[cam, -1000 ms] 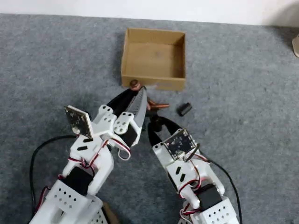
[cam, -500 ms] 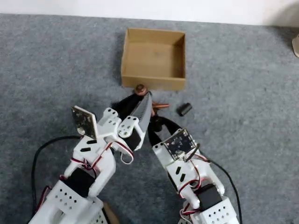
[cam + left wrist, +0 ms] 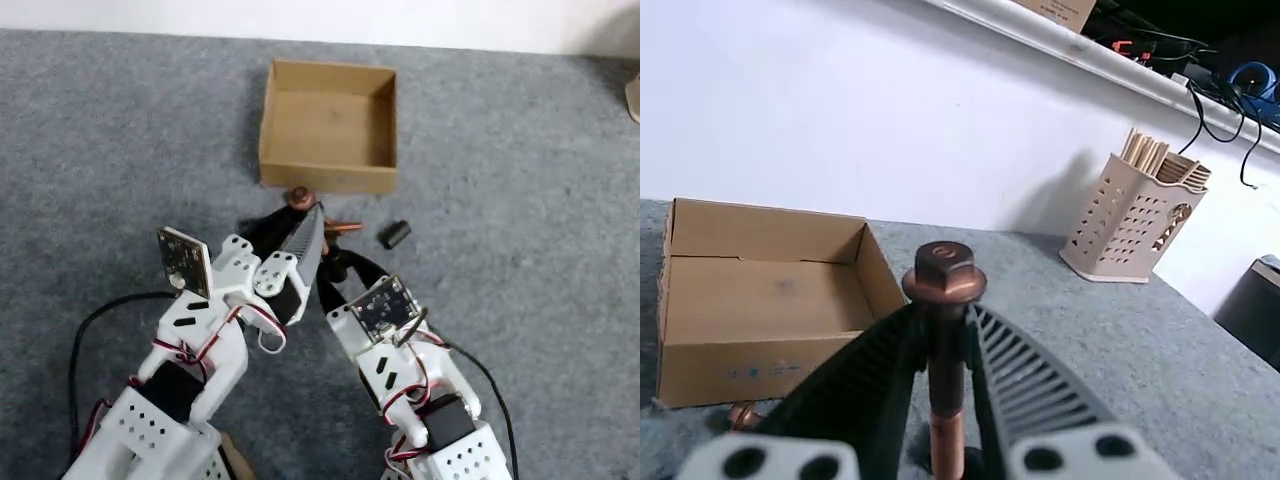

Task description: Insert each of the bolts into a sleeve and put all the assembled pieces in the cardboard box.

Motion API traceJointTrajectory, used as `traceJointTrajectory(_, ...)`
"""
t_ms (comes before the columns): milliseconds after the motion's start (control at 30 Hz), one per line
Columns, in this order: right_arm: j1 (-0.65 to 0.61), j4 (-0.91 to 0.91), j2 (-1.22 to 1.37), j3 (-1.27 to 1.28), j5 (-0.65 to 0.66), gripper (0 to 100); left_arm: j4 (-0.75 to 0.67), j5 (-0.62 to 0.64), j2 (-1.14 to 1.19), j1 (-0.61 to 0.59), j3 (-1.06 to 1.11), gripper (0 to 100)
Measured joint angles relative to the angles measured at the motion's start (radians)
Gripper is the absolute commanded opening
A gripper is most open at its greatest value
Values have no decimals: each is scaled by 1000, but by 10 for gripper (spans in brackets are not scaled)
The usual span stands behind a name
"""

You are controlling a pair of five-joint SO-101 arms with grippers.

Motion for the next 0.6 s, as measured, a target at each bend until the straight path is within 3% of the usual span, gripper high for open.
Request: traceJointTrajectory(600, 0, 0, 0, 0, 0, 5, -9, -3, 0, 63, 0, 5)
